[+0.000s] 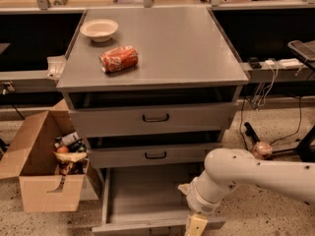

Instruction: Close bottom drawer

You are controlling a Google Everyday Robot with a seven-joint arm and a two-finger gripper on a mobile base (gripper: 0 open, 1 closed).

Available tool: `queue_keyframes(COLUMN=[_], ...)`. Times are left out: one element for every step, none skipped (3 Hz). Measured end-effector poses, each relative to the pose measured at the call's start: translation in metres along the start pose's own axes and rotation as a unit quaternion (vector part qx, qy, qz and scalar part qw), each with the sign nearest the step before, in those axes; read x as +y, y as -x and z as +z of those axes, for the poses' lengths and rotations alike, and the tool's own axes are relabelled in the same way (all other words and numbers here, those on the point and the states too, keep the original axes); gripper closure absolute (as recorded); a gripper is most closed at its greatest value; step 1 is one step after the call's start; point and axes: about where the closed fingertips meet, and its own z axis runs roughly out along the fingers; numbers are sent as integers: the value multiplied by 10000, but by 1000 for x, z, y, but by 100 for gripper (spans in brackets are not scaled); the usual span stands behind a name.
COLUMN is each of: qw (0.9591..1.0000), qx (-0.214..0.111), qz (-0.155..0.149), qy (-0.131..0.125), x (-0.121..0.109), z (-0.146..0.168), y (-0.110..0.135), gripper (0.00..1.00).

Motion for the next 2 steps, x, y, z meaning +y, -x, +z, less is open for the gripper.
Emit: queue_keyframes(qw=[9993,9981], qx=[-325,-542], qz=[35,49], qy=[156,295], x=[-8,-11], z=[53,95], y=[-23,-40], gripper=[0,0])
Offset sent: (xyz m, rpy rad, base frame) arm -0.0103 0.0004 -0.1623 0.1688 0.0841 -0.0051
